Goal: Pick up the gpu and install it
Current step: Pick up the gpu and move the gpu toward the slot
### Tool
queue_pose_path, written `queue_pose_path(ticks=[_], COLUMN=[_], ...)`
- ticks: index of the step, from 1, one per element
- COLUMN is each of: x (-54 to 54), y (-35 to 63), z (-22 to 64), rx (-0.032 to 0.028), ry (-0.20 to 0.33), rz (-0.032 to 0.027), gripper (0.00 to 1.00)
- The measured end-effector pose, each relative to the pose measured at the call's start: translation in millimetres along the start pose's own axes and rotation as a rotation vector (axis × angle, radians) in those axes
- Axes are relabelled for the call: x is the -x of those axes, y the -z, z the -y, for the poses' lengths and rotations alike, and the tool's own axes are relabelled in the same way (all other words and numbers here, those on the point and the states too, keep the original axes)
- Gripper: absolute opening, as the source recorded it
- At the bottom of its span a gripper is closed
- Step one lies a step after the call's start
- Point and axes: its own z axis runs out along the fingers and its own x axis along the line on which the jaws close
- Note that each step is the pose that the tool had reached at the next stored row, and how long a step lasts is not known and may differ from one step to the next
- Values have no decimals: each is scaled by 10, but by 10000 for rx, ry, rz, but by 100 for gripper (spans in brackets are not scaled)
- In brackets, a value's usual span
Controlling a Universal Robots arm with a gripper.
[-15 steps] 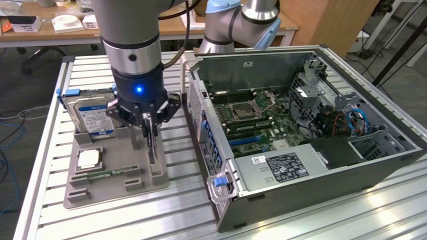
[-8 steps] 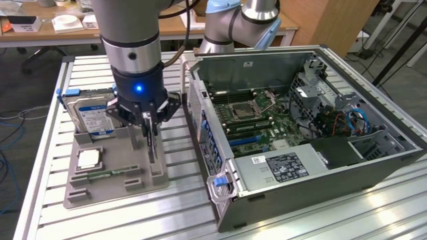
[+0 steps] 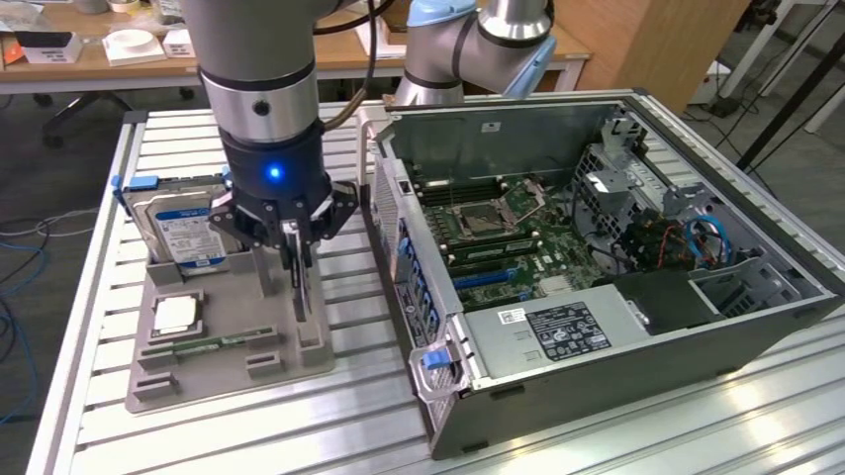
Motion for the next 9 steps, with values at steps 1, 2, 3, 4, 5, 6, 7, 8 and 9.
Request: queue_pose_path(ticks=[1,2,3,4,5,6,7,8,9], x=[0,0,0,0,0,1,1,1,1], y=[3,6,10,14,17,20,24,27,31], z=[0,0,0,0,-1,-1,-1,-1,-1], rx=[0,0,-1,0,0,0,1,1,1], ry=[0,0,0,0,0,0,0,0,0], rz=[0,0,-1,-1,-1,0,0,0,0], gripper=[26,26,26,26,26,26,26,26,26])
